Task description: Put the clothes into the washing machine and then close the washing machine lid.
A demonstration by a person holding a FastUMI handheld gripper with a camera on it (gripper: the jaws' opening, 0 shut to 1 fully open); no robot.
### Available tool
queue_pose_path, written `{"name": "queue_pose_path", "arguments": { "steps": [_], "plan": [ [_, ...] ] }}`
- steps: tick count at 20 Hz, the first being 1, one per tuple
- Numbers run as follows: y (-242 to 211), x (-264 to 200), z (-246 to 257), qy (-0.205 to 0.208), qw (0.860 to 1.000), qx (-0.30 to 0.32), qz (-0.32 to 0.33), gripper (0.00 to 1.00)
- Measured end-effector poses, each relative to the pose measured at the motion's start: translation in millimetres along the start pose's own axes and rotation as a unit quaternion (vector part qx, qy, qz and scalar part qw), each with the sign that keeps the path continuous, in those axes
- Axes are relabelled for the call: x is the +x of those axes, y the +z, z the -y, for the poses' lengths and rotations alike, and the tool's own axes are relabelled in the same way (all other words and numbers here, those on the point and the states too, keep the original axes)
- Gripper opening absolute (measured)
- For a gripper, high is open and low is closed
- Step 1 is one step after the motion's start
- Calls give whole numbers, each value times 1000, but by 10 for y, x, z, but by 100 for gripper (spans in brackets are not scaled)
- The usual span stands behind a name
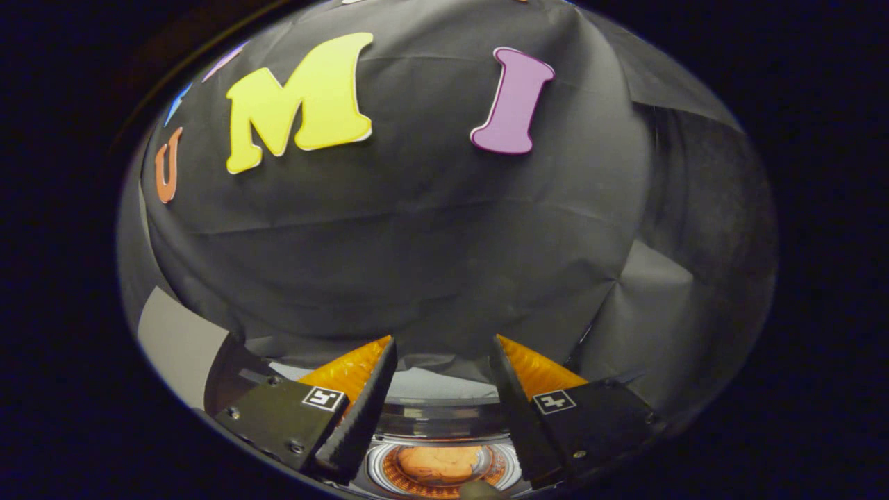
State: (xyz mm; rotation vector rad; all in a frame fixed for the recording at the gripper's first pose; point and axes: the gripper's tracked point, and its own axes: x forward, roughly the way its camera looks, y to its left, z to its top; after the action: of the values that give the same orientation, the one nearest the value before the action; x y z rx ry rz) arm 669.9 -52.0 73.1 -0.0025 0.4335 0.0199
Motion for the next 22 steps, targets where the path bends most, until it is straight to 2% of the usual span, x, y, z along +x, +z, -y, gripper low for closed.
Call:
{"name": "queue_pose_path", "arguments": {
  "steps": [1,4,5,22],
  "plan": [
    [-107,59,14,-3,1000,-5,-15,84],
    [-103,30,14,5,1000,13,-1,84],
    [-138,34,10,7,1000,10,4,92],
    [-341,-340,52,10,999,7,31,93]
  ]
}}
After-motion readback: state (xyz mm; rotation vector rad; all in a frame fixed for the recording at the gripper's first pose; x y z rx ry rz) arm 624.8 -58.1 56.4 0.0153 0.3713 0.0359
